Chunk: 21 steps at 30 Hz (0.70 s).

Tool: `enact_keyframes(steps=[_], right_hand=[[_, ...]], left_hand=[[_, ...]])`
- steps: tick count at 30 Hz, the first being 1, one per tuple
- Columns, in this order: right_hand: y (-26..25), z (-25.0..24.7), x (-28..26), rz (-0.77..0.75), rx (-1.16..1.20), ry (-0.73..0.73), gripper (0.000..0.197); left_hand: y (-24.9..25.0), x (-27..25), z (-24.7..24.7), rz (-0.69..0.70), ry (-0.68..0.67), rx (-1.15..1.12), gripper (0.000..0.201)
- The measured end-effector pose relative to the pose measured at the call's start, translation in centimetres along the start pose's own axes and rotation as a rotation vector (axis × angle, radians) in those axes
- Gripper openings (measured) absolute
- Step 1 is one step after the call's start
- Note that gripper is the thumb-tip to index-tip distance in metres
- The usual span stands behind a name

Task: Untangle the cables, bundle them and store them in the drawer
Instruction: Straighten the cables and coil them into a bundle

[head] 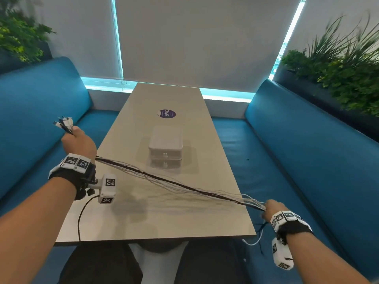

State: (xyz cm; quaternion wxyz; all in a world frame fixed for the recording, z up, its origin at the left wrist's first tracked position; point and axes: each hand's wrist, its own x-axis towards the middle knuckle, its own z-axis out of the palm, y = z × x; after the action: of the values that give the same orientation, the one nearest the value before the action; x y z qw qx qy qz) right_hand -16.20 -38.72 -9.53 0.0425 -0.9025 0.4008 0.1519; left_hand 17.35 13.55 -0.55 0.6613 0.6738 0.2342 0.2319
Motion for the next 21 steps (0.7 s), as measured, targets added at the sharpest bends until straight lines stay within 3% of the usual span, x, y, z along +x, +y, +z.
enact_keyframes(steps=[7,14,18,21], right_hand=[[-0.3,0.6,0.2,-0.039,0.080,-0.035,0.036],[0.0,-0.2,-0.7,-0.095,0.109,-0.044,0.024],[-0.4,0.1,-0.5,0.016,0.111,-0.048,0.017],[-0.2,-0.1,-0.2,-0.009,0.087,-0.065,0.014]], left_hand=[[0.5,-0.3,-0.4,0.029,0.013,0.006,0.064],[1.0,-1.4,-0.6,0.040,0.020,0.015,0.060],[0.9,-1.6,-0.5,0.032,0.029,0.031,0.063],[1.0,-1.4,-0.6,0.032,0.036,0.044,0.063]])
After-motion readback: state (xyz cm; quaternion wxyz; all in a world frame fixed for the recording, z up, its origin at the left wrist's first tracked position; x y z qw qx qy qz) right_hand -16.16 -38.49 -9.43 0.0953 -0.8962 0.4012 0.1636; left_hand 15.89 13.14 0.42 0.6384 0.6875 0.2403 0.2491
